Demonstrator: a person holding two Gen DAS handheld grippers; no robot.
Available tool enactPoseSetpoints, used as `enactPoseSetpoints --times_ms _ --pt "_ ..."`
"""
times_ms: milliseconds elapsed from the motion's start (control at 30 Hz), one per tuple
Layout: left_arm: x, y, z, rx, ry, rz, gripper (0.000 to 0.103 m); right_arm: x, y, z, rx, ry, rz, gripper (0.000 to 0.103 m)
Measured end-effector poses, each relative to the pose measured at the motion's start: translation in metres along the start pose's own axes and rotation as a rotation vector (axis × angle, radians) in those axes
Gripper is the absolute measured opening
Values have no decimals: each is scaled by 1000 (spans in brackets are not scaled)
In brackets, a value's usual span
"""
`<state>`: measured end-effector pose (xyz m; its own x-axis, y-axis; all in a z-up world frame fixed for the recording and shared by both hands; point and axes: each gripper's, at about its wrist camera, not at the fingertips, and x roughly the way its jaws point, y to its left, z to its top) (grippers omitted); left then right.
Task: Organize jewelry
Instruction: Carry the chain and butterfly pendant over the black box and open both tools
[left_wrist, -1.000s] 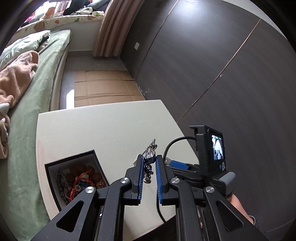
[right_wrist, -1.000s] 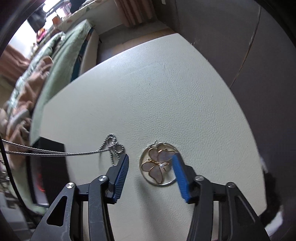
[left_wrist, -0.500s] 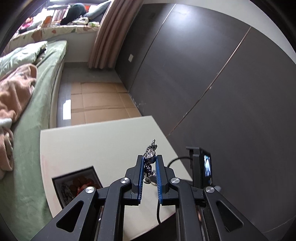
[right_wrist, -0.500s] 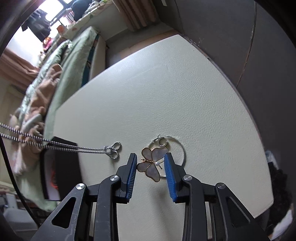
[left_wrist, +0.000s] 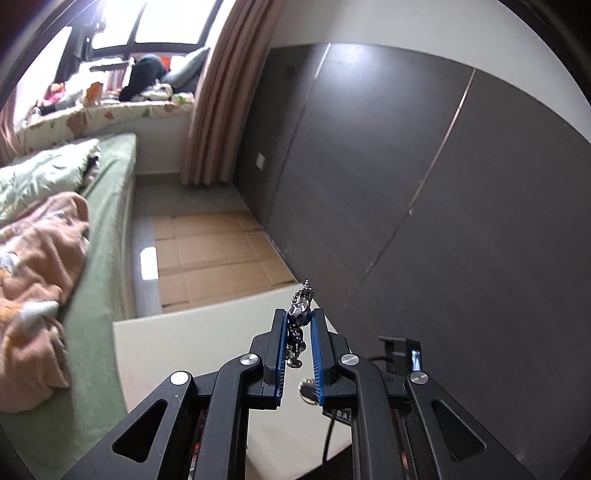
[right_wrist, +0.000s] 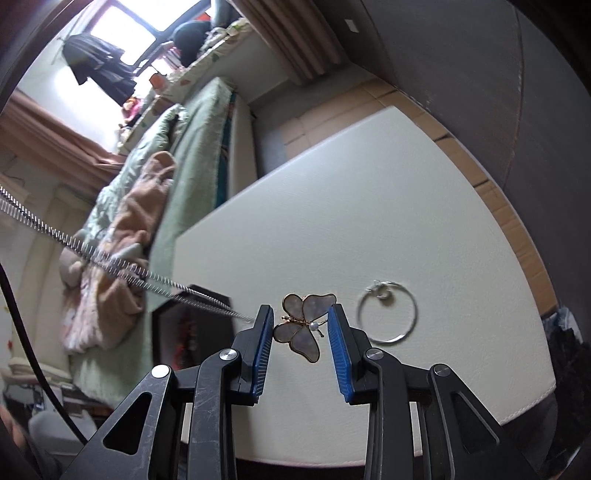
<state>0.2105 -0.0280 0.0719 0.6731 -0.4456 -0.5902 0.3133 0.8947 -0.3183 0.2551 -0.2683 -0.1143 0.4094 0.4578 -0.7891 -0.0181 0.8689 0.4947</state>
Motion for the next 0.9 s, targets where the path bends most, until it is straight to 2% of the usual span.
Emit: enactPoseSetpoints --times_ms 433,700,900 --pt "-54 6 22 20 -85 49 13 -15 66 -3 -96 -24 107 32" --pt "-52 27 5 -1 -72 100 13 -5 87 -15 -128 3 130 32" --pt "-33 50 -19 -54 -14 102 13 1 84 -21 -121 15 120 32"
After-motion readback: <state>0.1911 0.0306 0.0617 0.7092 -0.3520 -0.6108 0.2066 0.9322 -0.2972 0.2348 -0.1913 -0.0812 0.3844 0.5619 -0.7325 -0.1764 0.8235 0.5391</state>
